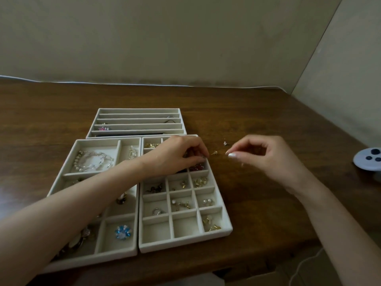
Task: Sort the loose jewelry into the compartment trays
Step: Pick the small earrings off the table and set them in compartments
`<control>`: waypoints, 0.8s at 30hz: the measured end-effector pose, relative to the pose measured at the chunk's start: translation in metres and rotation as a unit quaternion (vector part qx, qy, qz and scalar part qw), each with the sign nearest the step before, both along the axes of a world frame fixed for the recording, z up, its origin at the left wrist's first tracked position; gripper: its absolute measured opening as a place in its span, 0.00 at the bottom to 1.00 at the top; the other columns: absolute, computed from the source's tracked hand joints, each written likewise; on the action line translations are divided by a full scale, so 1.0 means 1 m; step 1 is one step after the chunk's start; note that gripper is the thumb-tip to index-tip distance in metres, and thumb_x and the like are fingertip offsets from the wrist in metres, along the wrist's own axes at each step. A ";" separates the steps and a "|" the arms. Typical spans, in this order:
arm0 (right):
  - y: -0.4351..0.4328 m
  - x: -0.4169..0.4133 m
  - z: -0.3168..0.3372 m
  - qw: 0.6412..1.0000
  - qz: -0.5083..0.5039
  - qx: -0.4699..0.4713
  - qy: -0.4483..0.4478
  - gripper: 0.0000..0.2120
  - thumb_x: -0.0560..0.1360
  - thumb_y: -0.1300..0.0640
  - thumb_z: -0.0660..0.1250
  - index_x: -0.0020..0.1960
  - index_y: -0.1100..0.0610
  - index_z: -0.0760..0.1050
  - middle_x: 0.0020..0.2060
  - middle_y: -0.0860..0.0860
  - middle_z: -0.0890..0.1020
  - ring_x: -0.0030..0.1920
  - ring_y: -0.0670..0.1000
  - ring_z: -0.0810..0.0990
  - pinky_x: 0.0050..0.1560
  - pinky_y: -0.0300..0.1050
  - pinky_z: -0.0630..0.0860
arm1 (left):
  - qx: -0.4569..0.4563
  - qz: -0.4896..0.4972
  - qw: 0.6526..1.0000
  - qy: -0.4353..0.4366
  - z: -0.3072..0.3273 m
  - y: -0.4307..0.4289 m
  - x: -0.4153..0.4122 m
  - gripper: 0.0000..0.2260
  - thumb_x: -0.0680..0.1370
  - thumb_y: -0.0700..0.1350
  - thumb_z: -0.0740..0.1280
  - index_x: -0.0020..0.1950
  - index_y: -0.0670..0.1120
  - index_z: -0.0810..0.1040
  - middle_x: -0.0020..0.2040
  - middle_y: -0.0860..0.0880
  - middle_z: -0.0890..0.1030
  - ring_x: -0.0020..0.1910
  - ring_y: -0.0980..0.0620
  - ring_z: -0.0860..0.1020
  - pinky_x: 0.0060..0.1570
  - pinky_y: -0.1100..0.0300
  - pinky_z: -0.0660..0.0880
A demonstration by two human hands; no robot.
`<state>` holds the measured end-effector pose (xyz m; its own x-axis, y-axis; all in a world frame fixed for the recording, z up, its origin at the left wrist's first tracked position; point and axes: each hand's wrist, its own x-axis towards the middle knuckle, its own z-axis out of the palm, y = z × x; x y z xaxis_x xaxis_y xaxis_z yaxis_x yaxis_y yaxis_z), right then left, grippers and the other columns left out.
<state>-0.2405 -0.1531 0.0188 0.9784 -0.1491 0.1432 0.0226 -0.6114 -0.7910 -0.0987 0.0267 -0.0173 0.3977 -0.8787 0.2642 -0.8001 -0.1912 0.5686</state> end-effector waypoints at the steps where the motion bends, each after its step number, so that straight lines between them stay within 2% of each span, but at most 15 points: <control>1: -0.011 0.006 -0.004 0.999 -0.044 -0.010 -0.012 0.05 0.71 0.55 0.70 0.46 0.49 0.81 0.42 0.44 0.82 0.42 0.42 0.80 0.41 0.36 0.74 | -0.001 0.001 1.000 0.000 0.000 0.000 0.000 0.06 0.76 0.43 0.67 0.53 0.48 0.78 0.47 0.54 0.79 0.43 0.62 0.77 0.41 0.70 0.73; 5: -0.049 0.032 -0.014 0.983 -0.147 -0.110 0.009 0.07 0.73 0.60 0.70 0.47 0.49 0.79 0.44 0.43 0.79 0.46 0.42 0.76 0.40 0.33 0.68 | 0.000 0.004 1.000 -0.003 -0.002 -0.001 0.002 0.06 0.76 0.44 0.67 0.53 0.48 0.78 0.47 0.53 0.80 0.44 0.60 0.77 0.43 0.68 0.74; 8: -0.062 0.044 -0.013 0.976 -0.121 -0.145 0.106 0.10 0.73 0.61 0.70 0.50 0.48 0.78 0.44 0.42 0.76 0.45 0.40 0.73 0.38 0.32 0.67 | 0.001 0.005 1.000 -0.010 -0.002 -0.003 0.003 0.07 0.76 0.45 0.66 0.53 0.49 0.79 0.47 0.54 0.79 0.44 0.60 0.77 0.43 0.68 0.73; 10: -0.065 0.050 -0.014 0.974 -0.111 -0.142 0.140 0.11 0.73 0.62 0.70 0.51 0.49 0.78 0.44 0.43 0.76 0.44 0.40 0.73 0.38 0.33 0.67 | -0.001 0.004 1.000 -0.011 -0.002 -0.002 0.003 0.07 0.76 0.44 0.67 0.53 0.48 0.79 0.47 0.55 0.79 0.44 0.61 0.76 0.42 0.70 0.72; 14: -0.064 0.055 -0.022 0.978 -0.143 -0.133 0.077 0.12 0.73 0.65 0.68 0.49 0.50 0.79 0.44 0.45 0.77 0.45 0.41 0.74 0.39 0.33 0.67 | -0.009 0.002 1.000 -0.015 -0.004 0.000 0.002 0.07 0.76 0.43 0.67 0.53 0.47 0.79 0.47 0.55 0.78 0.45 0.62 0.76 0.43 0.70 0.72; 20: -0.056 0.046 -0.025 0.989 -0.059 -0.111 0.079 0.06 0.71 0.58 0.73 0.47 0.51 0.81 0.44 0.43 0.79 0.47 0.41 0.76 0.40 0.32 0.68 | -0.015 0.006 1.000 -0.018 -0.005 -0.001 0.001 0.06 0.76 0.43 0.67 0.52 0.49 0.79 0.46 0.57 0.78 0.45 0.62 0.76 0.42 0.71 0.72; 24: -0.055 0.045 -0.025 0.990 -0.049 -0.112 0.065 0.03 0.72 0.55 0.71 0.46 0.51 0.81 0.45 0.42 0.80 0.49 0.39 0.75 0.45 0.32 0.66 | -0.015 0.009 1.000 -0.016 -0.004 0.000 0.000 0.06 0.76 0.43 0.67 0.52 0.48 0.79 0.45 0.57 0.78 0.45 0.62 0.76 0.42 0.72 0.71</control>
